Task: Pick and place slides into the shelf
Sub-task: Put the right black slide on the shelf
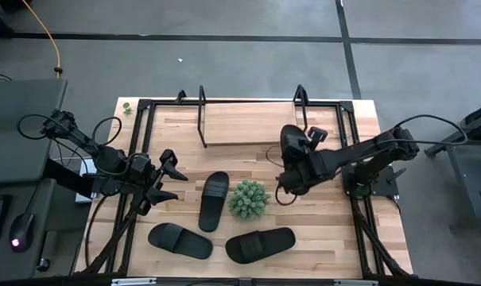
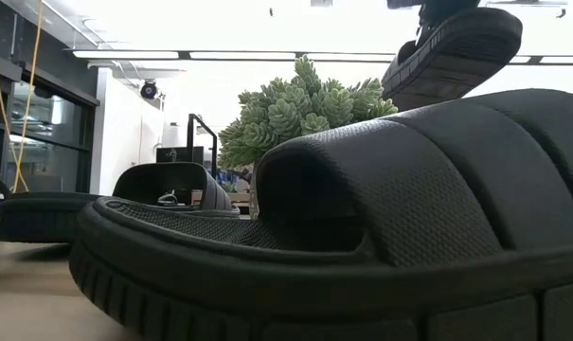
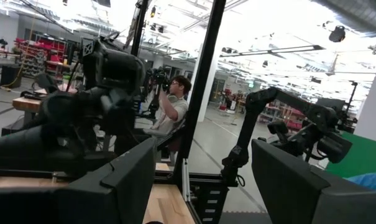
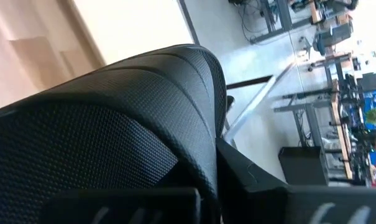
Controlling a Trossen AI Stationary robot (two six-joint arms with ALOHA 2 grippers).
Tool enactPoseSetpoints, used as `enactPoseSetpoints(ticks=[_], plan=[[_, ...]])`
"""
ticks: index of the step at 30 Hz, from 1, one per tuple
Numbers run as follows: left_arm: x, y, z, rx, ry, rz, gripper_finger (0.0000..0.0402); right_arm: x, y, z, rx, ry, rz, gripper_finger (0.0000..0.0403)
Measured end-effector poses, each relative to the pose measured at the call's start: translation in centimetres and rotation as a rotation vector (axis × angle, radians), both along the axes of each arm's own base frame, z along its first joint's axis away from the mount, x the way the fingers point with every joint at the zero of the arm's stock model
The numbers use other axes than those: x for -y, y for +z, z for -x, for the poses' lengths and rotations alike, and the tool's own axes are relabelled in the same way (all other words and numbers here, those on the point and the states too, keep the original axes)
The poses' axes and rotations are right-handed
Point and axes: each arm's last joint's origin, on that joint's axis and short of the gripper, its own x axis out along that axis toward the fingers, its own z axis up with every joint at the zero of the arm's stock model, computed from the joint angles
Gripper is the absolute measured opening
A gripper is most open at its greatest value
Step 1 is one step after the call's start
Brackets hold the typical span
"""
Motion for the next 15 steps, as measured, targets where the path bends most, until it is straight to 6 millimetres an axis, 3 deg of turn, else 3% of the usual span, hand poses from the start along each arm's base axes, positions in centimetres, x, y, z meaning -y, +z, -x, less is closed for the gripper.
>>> enactPoseSetpoints(ticks=[9,15], plan=[[0.0,0.0,0.0,0.001,0.001,-0.003,0.0246,2.9,0.2,-0.4,-0.071,-0.038,0.051,0.0005],[0.0,0.0,0.0,0.0,0.002,-0.004,0.0246,4.8,2.2,-1.1,-0.011,-0.071,0.124,0.0005]])
